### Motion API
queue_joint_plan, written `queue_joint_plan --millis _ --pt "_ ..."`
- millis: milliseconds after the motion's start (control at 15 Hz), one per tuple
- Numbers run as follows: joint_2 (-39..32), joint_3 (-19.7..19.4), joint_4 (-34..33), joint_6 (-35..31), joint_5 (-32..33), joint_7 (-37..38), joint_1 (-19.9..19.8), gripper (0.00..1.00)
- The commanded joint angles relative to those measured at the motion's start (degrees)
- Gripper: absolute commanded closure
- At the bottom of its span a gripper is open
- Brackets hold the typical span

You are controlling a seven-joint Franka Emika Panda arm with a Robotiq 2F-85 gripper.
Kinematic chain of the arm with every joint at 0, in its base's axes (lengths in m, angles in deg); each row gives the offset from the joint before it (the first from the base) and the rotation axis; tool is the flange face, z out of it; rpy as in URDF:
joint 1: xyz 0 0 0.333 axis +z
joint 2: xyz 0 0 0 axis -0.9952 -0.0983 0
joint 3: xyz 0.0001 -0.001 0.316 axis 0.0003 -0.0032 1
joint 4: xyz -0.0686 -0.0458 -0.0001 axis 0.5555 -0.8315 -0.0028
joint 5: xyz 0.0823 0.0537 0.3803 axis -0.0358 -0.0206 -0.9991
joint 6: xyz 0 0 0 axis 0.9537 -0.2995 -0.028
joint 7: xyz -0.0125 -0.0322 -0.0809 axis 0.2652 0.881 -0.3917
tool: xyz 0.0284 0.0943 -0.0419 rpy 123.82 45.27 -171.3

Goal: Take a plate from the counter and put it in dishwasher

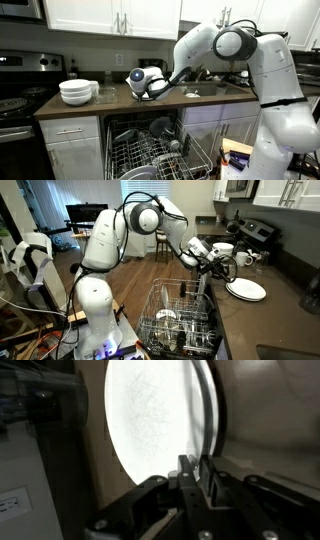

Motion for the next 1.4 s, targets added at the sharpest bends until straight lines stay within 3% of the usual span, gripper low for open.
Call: queue_joint_plan --millis 0,133,400,667,867,1000,1133,1267,1333 --pt "-0.49 0.37 -1.24 0.26 1.49 1.09 -0.09 0.62" --pt "-0.49 0.41 -1.27 0.26 1.51 1.07 -0.12 0.56" --pt "-0.73 0.3 -1.68 0.26 1.44 1.01 -0.29 0.31" --pt "-0.98 -0.13 -1.94 0.47 2.07 1.24 -0.3 0.27" --pt "-1.02 -0.52 -2.02 0.89 3.29 1.37 -0.24 0.33" --pt "-0.98 -0.56 -2.03 1.16 3.34 1.33 -0.27 0.15" --pt "-0.96 -0.56 -2.09 1.3 3.2 1.19 -0.28 0.1" --pt "-1.04 -0.57 -2.17 1.34 3.2 1.18 -0.3 0.09" --pt "-1.1 -0.6 -2.21 1.35 3.23 1.21 -0.32 0.15"
